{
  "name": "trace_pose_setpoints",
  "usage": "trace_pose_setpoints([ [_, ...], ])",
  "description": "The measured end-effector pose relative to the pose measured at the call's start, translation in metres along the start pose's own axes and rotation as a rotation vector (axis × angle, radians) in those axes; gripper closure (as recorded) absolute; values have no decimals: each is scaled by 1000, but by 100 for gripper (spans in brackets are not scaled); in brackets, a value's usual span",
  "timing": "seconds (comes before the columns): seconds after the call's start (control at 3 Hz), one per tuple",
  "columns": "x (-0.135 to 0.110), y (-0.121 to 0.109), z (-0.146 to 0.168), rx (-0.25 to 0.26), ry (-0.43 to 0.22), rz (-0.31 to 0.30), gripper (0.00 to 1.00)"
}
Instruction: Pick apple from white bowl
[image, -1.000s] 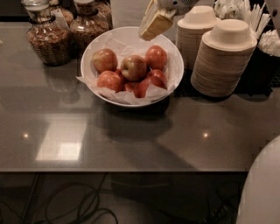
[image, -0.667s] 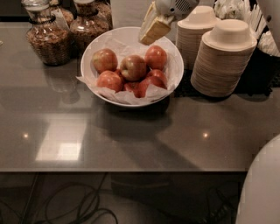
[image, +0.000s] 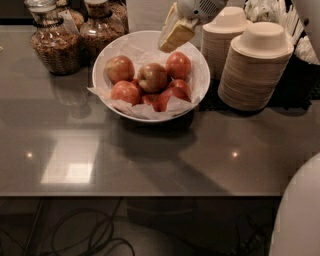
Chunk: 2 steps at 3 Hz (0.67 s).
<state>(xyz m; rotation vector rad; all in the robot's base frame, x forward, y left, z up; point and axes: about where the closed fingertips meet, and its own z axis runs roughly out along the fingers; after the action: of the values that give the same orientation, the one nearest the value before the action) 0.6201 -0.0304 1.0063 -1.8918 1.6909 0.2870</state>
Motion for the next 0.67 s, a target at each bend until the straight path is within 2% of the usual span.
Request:
trace_pose_setpoints([
  [0.33,3,0,11,-9,-4,12,13],
  [0.67,7,3,29,-35,4,18,2],
])
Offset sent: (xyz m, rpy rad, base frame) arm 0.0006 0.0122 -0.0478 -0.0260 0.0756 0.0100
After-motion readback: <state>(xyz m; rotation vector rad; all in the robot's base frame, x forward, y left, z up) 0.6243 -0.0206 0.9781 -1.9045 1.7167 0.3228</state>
